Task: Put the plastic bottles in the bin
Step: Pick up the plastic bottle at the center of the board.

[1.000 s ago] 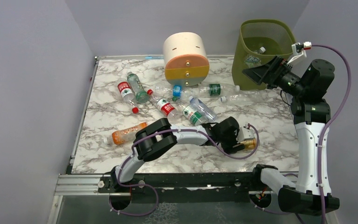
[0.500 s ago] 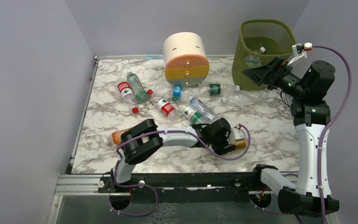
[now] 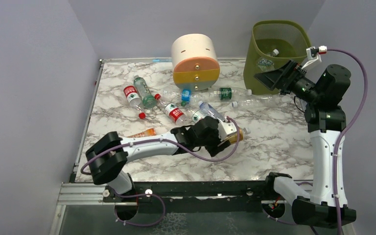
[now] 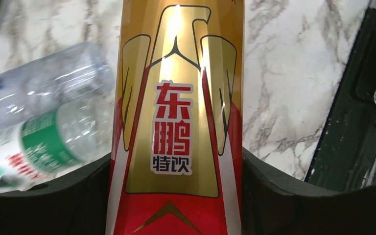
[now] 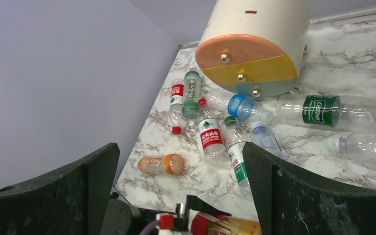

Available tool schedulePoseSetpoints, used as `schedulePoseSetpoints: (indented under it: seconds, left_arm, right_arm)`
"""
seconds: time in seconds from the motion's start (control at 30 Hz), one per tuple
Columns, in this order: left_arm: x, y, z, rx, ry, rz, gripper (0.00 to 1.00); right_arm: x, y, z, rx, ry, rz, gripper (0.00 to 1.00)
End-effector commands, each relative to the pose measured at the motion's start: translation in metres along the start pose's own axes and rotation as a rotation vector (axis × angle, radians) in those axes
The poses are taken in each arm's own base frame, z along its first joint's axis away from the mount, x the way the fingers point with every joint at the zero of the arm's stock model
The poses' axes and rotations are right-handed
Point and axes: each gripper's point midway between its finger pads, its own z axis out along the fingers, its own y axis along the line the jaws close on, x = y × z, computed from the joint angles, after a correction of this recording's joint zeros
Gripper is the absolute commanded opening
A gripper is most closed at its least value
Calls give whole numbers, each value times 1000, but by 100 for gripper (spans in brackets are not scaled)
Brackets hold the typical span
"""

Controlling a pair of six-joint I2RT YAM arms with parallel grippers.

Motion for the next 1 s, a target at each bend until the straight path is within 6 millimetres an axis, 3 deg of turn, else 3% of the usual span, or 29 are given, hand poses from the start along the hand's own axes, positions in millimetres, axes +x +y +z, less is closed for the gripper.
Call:
schedulePoseSetpoints:
  seconds: [0.0, 0.23, 0.43, 0.63, 0.77, 0.97]
  left_arm:
    - [-11, 23, -32, -111, -74, -59, 50]
    - [-11, 32, -70, -189, -157, -122, 51]
    - [-9, 37, -87, -205, -182, -154, 51]
    - [-16, 48, -100, -224, -230, -183, 52]
    - [-24, 59, -108, -246, -250, -193, 52]
    - [-30, 74, -116, -272, -276, -210, 52]
  right_arm:
    - [-2, 7, -1, -38, -8, -15, 100]
    - [16, -13, 8, -28, 24, 31, 100]
    - [37, -39, 25, -18, 80, 92, 100]
    - [74, -56, 44, -5, 153, 129, 100]
    - [101, -58, 56, -9, 213, 145, 100]
    - [125, -50, 68, -14, 272, 130, 100]
